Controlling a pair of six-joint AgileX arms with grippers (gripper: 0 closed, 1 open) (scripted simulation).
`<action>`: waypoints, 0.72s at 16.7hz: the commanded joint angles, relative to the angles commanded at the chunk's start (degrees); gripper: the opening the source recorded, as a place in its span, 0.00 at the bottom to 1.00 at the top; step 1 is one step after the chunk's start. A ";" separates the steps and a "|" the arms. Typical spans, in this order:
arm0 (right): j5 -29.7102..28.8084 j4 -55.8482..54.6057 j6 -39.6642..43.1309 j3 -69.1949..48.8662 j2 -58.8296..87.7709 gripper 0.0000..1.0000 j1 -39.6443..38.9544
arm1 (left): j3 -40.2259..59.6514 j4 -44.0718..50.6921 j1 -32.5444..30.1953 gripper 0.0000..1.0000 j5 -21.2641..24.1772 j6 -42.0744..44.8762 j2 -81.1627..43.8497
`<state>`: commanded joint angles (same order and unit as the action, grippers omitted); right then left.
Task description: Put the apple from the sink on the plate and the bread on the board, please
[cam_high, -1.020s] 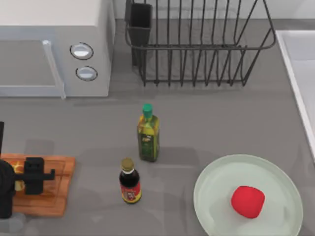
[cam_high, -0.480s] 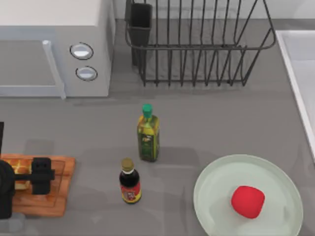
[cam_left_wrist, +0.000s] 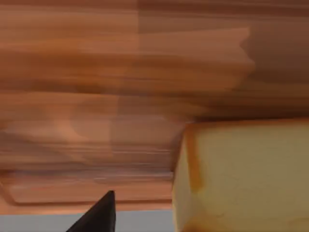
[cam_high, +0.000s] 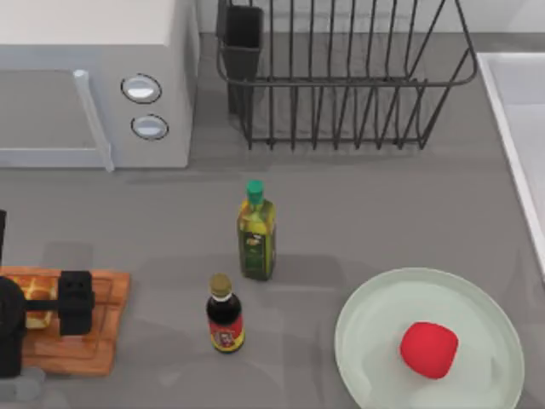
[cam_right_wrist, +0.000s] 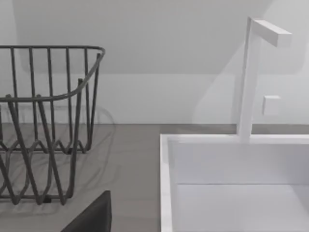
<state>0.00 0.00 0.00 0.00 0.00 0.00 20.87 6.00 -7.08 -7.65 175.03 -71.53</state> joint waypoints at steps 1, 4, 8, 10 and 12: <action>0.00 0.00 0.00 0.00 0.00 1.00 0.00 | -0.16 -0.29 -0.08 1.00 0.29 -1.13 0.90; 0.00 0.00 0.00 0.00 0.00 1.00 0.00 | -2.15 -1.52 -0.54 1.00 1.83 -8.05 5.43; 0.00 0.00 0.00 0.00 0.00 1.00 0.00 | -6.98 -3.76 -1.32 1.00 4.63 -25.94 14.67; 0.00 0.00 0.00 0.00 0.00 1.00 0.00 | -9.66 -5.04 -1.57 1.00 6.01 -38.29 20.25; 0.00 0.00 0.00 0.00 0.00 1.00 0.00 | -12.12 -6.34 -1.54 1.00 7.17 -53.11 26.51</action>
<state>0.00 0.00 0.00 0.00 0.00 0.00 8.75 -0.34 -8.61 -0.48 121.92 -45.03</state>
